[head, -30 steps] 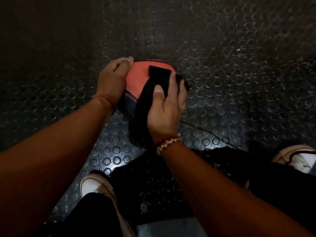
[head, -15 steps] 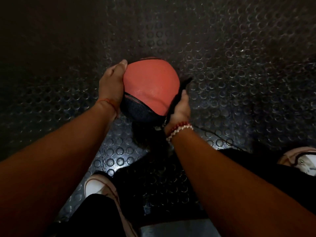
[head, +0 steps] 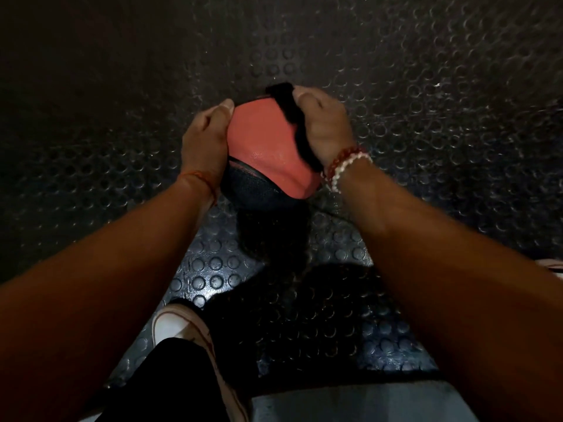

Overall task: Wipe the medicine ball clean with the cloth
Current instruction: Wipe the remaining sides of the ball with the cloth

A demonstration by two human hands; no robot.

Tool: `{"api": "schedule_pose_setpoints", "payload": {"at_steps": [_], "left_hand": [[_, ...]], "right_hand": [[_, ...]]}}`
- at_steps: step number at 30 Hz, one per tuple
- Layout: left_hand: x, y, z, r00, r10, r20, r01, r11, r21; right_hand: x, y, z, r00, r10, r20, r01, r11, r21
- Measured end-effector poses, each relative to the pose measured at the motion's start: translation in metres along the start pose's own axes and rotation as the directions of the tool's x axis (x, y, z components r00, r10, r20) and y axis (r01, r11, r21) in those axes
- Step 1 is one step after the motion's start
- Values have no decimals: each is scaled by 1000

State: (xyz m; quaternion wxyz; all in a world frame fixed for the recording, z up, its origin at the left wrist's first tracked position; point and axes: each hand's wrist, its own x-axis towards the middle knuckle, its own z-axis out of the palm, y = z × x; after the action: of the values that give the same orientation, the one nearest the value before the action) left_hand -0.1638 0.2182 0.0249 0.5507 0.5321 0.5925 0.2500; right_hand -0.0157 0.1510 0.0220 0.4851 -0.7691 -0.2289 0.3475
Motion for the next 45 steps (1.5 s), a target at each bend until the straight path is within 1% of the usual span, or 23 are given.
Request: {"api": "schedule_pose_setpoints", "payload": {"at_steps": [2, 5, 7, 10, 12, 14, 15, 17, 19, 21, 23, 25, 27, 28, 30, 32, 34, 36, 38, 39, 41, 42, 45], "left_hand": [[-1, -1, 0, 1000, -5, -1, 5, 1000, 16], [-2, -2, -1, 1000, -20, -6, 20, 1000, -19], [-1, -3, 0, 1000, -13, 13, 13, 1000, 5], [0, -2, 1, 1000, 18, 22, -19, 998, 67], [0, -1, 3, 999, 27, 30, -29, 997, 74], [0, 0, 7, 998, 49, 38, -52, 994, 92], [-1, 2, 9, 997, 65, 35, -68, 992, 105], [0, 3, 14, 996, 88, 21, -90, 988, 129], [5, 3, 20, 994, 111, -8, -108, 977, 184], [11, 4, 21, 993, 116, -14, -109, 963, 246], [15, 7, 13, 997, 74, 38, -82, 952, 296], [20, 9, -4, 983, 15, 185, -83, 926, 369], [24, 7, -21, 956, -13, 295, -103, 922, 374], [24, 8, -25, 956, 2, 293, -114, 924, 364], [20, 13, -24, 947, 152, 284, -255, 892, 374], [15, 20, -13, 882, 304, 359, -432, 826, 362], [14, 19, 0, 838, 345, 423, -505, 783, 362], [15, 14, 6, 862, 329, 385, -474, 794, 382], [15, 12, 4, 901, 296, 316, -406, 831, 380], [15, 11, 4, 914, 283, 291, -380, 848, 370], [16, 11, 4, 925, 277, 260, -358, 866, 348], [16, 10, 5, 928, 277, 249, -352, 871, 342], [20, 9, 10, 933, 274, 232, -343, 874, 344]], "right_hand": [[10, 13, -6, 978, 190, 87, -204, 956, 210], [-5, 33, -7, 874, 462, 153, -479, 762, 435], [-20, 42, -4, 823, 555, 125, -517, 637, 572], [-52, 53, 9, 761, 643, 85, -471, 458, 754], [-74, 56, 25, 707, 693, 142, -496, 343, 798], [-86, 57, 40, 654, 744, 132, -478, 273, 835], [-88, 54, 43, 636, 765, 103, -459, 267, 847], [-91, 41, 46, 638, 769, 39, -452, 333, 828], [-93, 37, 45, 702, 703, -112, -402, 521, 753], [-99, 30, 40, 786, 552, -279, -326, 753, 572], [-99, 30, 30, 847, 447, -287, -303, 851, 429], [-83, 25, 16, 889, 352, -293, -255, 912, 320], [-62, 24, 2, 923, 267, -276, -213, 954, 212], [-52, 22, -5, 939, 239, -248, -202, 965, 168], [-36, 15, -16, 974, 159, -161, -146, 985, 92], [-23, 4, -21, 995, 90, -32, -89, 995, 37], [-6, -8, -17, 997, 48, 64, -51, 997, 53], [11, -9, -11, 993, 80, 87, -90, 990, 106], [19, -1, -10, 979, 190, 66, -200, 959, 202], [18, 7, -11, 958, 280, 62, -286, 917, 279], [8, 24, -11, 905, 412, 102, -408, 780, 475], [-1, 32, -9, 885, 457, 90, -423, 707, 566], [-43, 53, 8, 852, 523, 17, -345, 537, 770]]}}
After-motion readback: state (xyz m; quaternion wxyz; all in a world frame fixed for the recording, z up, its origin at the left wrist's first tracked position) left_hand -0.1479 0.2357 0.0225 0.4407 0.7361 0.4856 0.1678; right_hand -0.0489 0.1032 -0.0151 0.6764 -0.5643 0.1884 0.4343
